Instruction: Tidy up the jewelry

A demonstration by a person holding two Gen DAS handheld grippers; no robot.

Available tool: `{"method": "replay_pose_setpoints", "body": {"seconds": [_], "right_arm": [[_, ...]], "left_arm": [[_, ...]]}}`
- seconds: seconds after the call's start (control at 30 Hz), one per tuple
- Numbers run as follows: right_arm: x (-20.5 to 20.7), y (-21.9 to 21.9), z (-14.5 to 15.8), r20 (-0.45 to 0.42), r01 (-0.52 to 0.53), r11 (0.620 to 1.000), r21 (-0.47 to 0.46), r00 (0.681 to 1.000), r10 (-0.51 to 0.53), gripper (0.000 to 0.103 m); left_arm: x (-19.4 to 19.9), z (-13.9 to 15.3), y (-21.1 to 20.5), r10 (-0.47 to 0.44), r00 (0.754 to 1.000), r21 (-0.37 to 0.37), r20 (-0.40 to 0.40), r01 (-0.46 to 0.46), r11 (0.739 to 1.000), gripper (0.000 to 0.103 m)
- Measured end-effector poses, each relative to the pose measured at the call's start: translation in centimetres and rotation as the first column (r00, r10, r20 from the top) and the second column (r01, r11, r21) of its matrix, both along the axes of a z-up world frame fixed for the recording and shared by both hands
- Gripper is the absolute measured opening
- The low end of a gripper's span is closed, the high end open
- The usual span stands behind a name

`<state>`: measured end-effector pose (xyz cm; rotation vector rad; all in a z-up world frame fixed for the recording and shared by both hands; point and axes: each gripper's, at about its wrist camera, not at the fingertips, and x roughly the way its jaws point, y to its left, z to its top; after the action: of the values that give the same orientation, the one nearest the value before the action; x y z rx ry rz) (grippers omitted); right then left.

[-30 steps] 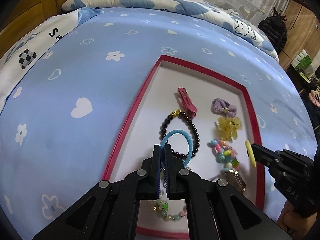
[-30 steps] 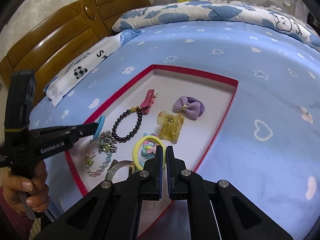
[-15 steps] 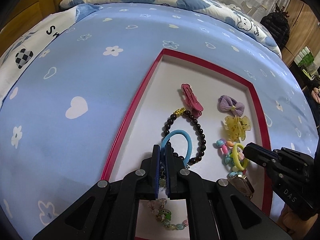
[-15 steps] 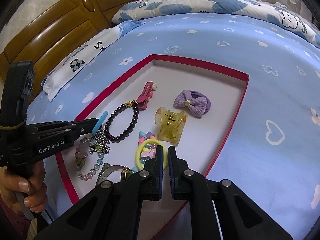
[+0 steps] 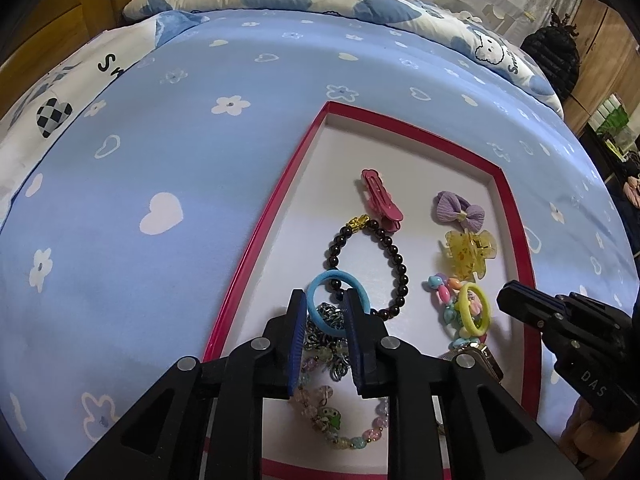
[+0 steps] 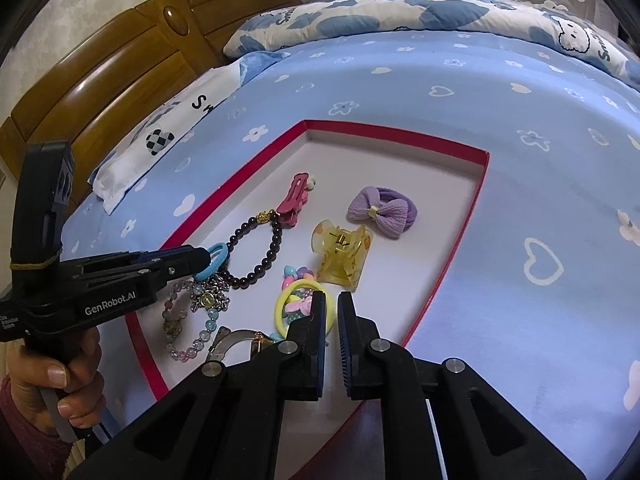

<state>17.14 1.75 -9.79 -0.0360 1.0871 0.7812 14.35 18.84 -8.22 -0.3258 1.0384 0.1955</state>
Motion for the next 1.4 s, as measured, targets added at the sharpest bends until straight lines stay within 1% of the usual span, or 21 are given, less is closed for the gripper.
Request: {"method": "replay_pose_setpoints", "body": {"seconds": [0.13, 0.2, 0.23, 0.27, 0.33, 0.37, 0.4, 0.5, 0.57, 0.6, 0.63, 0.67, 0.73, 0.8, 0.97, 1.17, 1.3, 1.4], "right_arm": [[-0.1, -0.6, 0.5, 0.007, 0.013, 1.0, 0.017, 1.0, -0.013, 0.019], [-0.2, -1.0, 1.0, 0.017, 0.028, 0.999, 0.03, 0.999, -0.028, 0.026], [-0.3, -1.2, 1.1, 0.023, 0.034, 0.999, 0.035, 0.999, -0.034, 0.027], [-0.4, -1.4, 1.4, 0.03, 0.041, 0.998, 0.042, 0.999, -0.042, 0.028], [-0.6, -1.9, 1.9, 0.04, 0.052, 0.997, 0.057, 0.998, -0.055, 0.033], [-0.8, -2.2, 2.1, 0.045, 0.059, 0.996, 0.068, 0.997, -0.062, 0.038], [-1.0, -2.5, 2.4, 0.051, 0.067, 0.995, 0.077, 0.996, -0.071, 0.042], [-1.3, -3.2, 2.9, 0.058, 0.081, 0.992, 0.097, 0.995, -0.087, 0.042], [-1.7, -3.7, 3.3, 0.061, 0.089, 0.99, 0.111, 0.994, -0.096, 0.045], [-1.9, -3.8, 3.4, 0.062, 0.091, 0.989, 0.114, 0.993, -0.098, 0.047], [-2.1, -4.0, 3.5, 0.063, 0.094, 0.988, 0.12, 0.993, -0.102, 0.047], [-2.3, -4.3, 3.5, 0.063, 0.098, 0.987, 0.127, 0.992, -0.107, 0.048], [-2.8, -4.6, 3.6, 0.062, 0.102, 0.985, 0.14, 0.992, -0.112, 0.055], [-3.3, -5.2, 3.6, 0.062, 0.11, 0.982, 0.152, 0.991, -0.12, 0.066], [-4.7, -6.9, 3.5, 0.061, 0.134, 0.974, 0.185, 0.987, -0.148, 0.074], [-6.4, -9.5, 4.3, 0.09, 0.178, 0.955, 0.235, 0.975, -0.204, 0.082], [-7.8, -10.7, 5.3, 0.143, 0.188, 0.953, 0.237, 0.964, -0.226, 0.088], [-8.7, -11.0, 5.8, 0.175, 0.183, 0.958, 0.222, 0.959, -0.224, 0.089]], "left_arm": [[-0.7, 0.5, 0.0, 0.008, 1.0, -0.001, 0.01, -0.008, 1.0, 0.019], [-1.2, 0.8, 0.1, 0.019, 1.0, -0.006, 0.016, -0.019, 1.0, 0.021], [-1.4, 0.9, 0.1, 0.024, 1.0, -0.009, 0.019, -0.024, 1.0, 0.026], [-1.7, 1.0, 0.2, 0.032, 0.999, -0.014, 0.024, -0.031, 0.999, 0.034], [-2.4, 1.4, 0.4, 0.048, 0.998, -0.023, 0.04, -0.047, 0.999, 0.043], [-2.8, 1.6, 0.4, 0.055, 0.997, -0.027, 0.047, -0.054, 0.998, 0.043], [-3.3, 1.9, 0.4, 0.062, 0.997, -0.032, 0.055, -0.06, 0.998, 0.044], [-4.4, 2.4, 0.4, 0.075, 0.995, -0.047, 0.069, -0.072, 0.996, 0.047], [-5.0, 2.7, 0.3, 0.084, 0.994, -0.053, 0.076, -0.08, 0.995, 0.058], [-5.6, 2.9, 0.2, 0.094, 0.992, -0.059, 0.083, -0.09, 0.994, 0.062], [-5.9, 3.1, 0.2, 0.101, 0.991, -0.065, 0.09, -0.095, 0.993, 0.068], [-6.4, 3.4, 0.1, 0.108, 0.989, -0.074, 0.101, -0.101, 0.992, 0.071], [-7.3, 3.7, -0.1, 0.117, 0.986, -0.086, 0.116, -0.107, 0.99, 0.073], [-8.1, 4.0, -0.3, 0.125, 0.984, -0.089, 0.129, -0.114, 0.989, 0.076], [-10.4, 4.3, -1.2, 0.138, 0.978, -0.097, 0.159, -0.124, 0.988, 0.08], [-13.2, 4.4, -2.4, 0.155, 0.974, -0.076, 0.165, -0.144, 0.987, 0.086], [-14.6, 5.0, -3.3, 0.16, 0.971, -0.042, 0.18, -0.155, 0.987, 0.089], [-15.3, 5.9, -4.1, 0.145, 0.969, -0.007, 0.199, -0.146, 0.989, 0.09]]}}
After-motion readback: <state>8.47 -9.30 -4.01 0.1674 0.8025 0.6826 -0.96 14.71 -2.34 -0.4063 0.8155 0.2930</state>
